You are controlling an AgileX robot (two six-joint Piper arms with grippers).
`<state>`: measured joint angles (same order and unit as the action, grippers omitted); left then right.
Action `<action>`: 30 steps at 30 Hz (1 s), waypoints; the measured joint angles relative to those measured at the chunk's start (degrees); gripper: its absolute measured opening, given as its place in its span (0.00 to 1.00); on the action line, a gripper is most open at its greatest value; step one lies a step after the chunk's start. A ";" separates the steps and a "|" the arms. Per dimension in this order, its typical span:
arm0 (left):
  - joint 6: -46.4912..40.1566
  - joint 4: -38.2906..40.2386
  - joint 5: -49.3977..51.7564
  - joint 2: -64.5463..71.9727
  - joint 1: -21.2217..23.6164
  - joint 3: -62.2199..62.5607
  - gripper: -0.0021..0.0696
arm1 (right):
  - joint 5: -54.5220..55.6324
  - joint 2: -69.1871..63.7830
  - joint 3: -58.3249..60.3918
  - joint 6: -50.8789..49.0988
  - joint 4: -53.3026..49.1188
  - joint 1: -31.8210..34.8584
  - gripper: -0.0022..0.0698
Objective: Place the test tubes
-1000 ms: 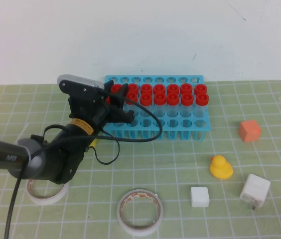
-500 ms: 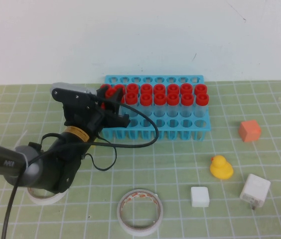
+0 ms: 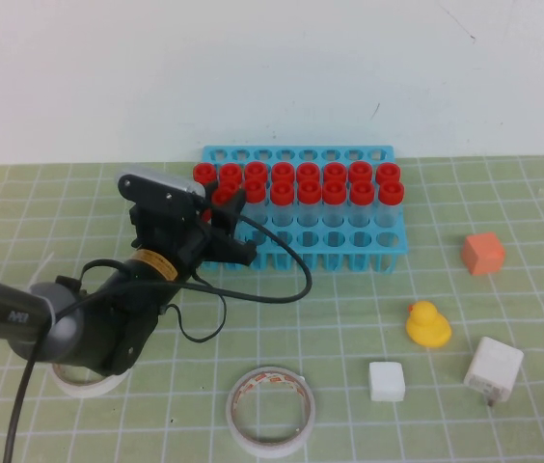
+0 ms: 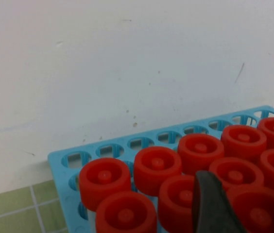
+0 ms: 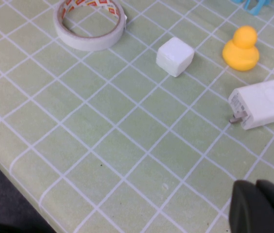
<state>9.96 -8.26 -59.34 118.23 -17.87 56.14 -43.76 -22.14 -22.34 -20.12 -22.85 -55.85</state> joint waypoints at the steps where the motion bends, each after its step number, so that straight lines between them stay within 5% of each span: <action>1: -0.28 -0.21 0.09 0.00 0.00 0.00 0.40 | 0.00 0.00 0.00 0.00 0.00 0.00 0.03; 4: -0.50 -0.73 0.55 0.00 0.00 0.00 0.43 | 0.00 0.00 0.00 -0.12 0.00 0.00 0.03; 8: -0.13 -1.50 2.49 -0.78 0.00 0.00 0.62 | 0.00 0.00 0.00 -0.12 0.00 0.00 0.03; 11: -0.98 -1.61 8.45 -3.90 0.00 0.00 0.63 | 0.00 0.00 0.00 -0.12 -0.11 0.00 0.03; 16: -8.58 -1.61 18.21 -14.04 0.00 -0.05 0.52 | 0.00 0.00 0.00 -0.12 -0.11 0.00 0.03; 24: -12.02 -1.61 28.40 -35.29 0.10 -0.13 0.12 | -0.08 0.00 0.00 -0.12 -0.11 0.00 0.03; 30: -14.36 -1.51 45.44 -48.55 0.10 -0.13 0.04 | -0.12 0.00 0.00 -0.12 -0.42 0.00 0.03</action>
<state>-4.40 -9.77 -13.90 69.67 -17.77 56.01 -43.88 -22.14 -22.34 -20.24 -23.27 -55.85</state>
